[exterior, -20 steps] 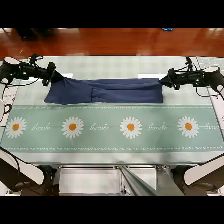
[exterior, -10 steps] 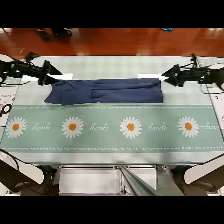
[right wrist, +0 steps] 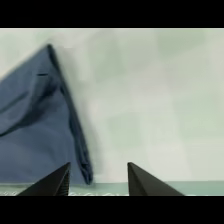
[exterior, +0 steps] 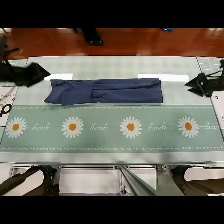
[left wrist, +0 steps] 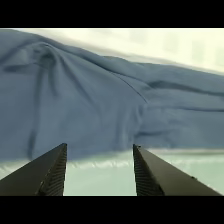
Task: Fold the shirts.
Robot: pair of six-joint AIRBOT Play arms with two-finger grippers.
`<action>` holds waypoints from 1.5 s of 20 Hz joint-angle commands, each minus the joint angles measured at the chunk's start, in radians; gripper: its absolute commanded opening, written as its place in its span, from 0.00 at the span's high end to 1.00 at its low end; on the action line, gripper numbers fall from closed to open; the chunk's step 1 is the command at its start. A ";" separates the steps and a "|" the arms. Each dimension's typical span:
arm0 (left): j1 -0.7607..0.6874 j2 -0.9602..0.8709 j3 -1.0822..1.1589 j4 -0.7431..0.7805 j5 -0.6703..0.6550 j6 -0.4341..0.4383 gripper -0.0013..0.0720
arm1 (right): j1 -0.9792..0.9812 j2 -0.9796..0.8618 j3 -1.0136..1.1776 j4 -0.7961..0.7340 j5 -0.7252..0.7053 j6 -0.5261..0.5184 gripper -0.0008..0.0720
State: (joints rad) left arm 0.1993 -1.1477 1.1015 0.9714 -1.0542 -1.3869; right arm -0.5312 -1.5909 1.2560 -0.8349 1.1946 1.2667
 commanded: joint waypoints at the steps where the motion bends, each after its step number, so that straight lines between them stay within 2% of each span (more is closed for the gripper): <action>1: -0.095 0.211 -0.248 0.019 0.175 0.009 0.29 | 0.029 -0.023 -0.131 0.046 -0.128 -0.027 0.42; 5: -0.138 0.195 -0.261 0.010 0.184 -0.022 0.29 | 0.100 -0.146 -0.112 0.222 -0.091 -0.103 0.42; 15: -0.143 0.129 -0.261 -0.041 0.191 -0.021 0.29 | 0.301 -0.287 0.060 0.265 -0.092 -0.049 0.44; 16: -0.146 0.124 -0.261 -0.042 0.191 -0.021 0.29 | 0.324 -0.291 0.075 0.264 -0.102 -0.039 0.47; 17: -0.149 0.120 -0.261 -0.045 0.191 -0.021 0.29 | 0.349 -0.292 0.089 0.264 -0.116 -0.029 0.66; 18: -0.152 0.116 -0.261 -0.051 0.191 -0.020 0.29 | 0.369 -0.292 0.100 0.264 -0.125 -0.026 0.96; 20: -0.159 0.113 -0.261 -0.063 0.191 -0.020 0.30 | 0.386 -0.289 0.130 0.266 -0.112 -0.020 0.96; 21: -0.161 0.113 -0.261 -0.068 0.190 -0.020 0.44 | 0.385 -0.277 0.133 0.266 -0.101 -0.017 0.96; 22: -0.164 0.113 -0.261 -0.071 0.189 -0.019 0.83 | 0.377 -0.254 0.132 0.238 -0.090 -0.010 0.96; 23: -0.171 0.113 -0.259 -0.079 0.191 -0.004 0.94 | 0.369 -0.225 0.132 0.198 -0.076 0.002 0.96; 27: -0.256 0.101 -0.235 -0.082 0.215 0.044 0.94 | 0.349 -0.046 0.122 -0.047 -0.021 0.068 0.96; 30: -0.376 0.021 -0.189 -0.082 0.283 0.039 0.94 | 0.314 0.121 0.060 -0.094 0.025 0.060 0.96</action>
State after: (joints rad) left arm -0.0891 -1.0744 0.8795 0.8928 -0.8261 -1.3575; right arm -0.1940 -1.6032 1.3540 -0.8291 1.1740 1.3113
